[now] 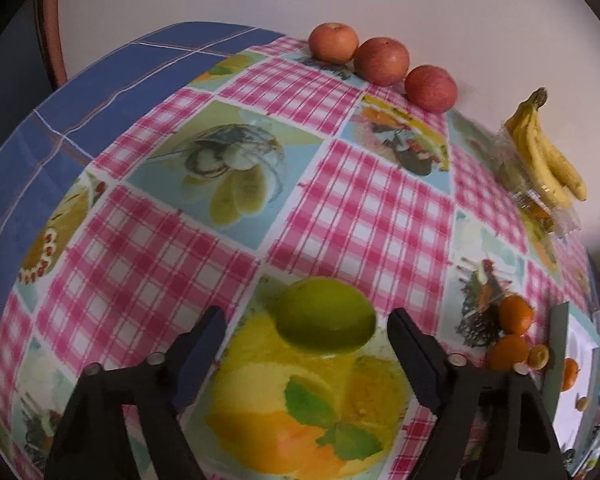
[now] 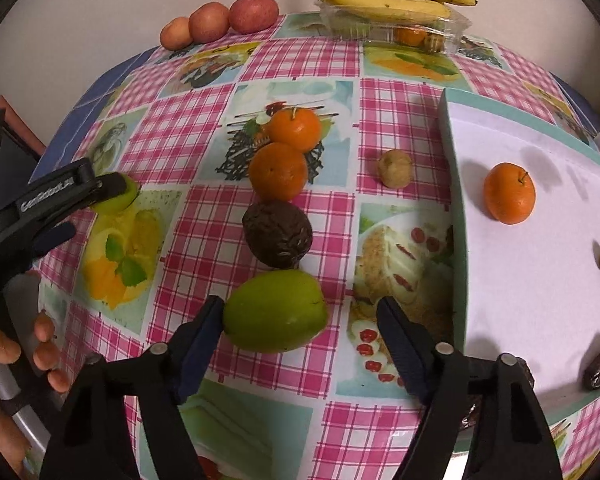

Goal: Organize fruits
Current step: 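Close the left tool around a green apple while the right tool closes around a green pear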

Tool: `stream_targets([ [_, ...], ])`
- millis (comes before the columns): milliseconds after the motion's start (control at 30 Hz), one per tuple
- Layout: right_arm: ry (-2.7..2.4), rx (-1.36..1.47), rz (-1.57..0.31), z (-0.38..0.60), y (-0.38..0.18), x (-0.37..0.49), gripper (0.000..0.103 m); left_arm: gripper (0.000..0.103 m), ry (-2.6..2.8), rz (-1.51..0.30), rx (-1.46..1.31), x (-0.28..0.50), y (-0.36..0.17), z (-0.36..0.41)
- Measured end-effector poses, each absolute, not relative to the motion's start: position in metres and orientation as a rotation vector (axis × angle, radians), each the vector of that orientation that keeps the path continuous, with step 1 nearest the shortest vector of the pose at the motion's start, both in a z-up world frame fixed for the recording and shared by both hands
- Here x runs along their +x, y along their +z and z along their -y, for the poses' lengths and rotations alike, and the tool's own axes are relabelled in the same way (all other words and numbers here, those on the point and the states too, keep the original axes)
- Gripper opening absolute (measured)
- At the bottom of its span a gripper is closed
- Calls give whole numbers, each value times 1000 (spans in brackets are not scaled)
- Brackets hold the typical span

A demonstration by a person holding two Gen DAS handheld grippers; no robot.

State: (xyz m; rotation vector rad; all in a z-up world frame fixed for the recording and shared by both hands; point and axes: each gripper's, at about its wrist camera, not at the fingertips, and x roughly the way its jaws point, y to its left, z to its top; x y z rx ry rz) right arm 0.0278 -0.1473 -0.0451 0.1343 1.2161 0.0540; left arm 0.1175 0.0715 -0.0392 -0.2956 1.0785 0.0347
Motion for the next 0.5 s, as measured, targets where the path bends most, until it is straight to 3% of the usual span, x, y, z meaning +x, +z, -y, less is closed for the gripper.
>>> stream_targets([
  [133,57,132,-1226,146,-48,28,74,65,10,-1069,-320,119,-39,-71],
  [200,68,142,-1223,147,-46,28,68,55,-8,-1070,-327,119,-39,-70],
  [500,82,159,-1212,146,-45,29,62,55,-10,-1105,-337,116,-38,-71],
])
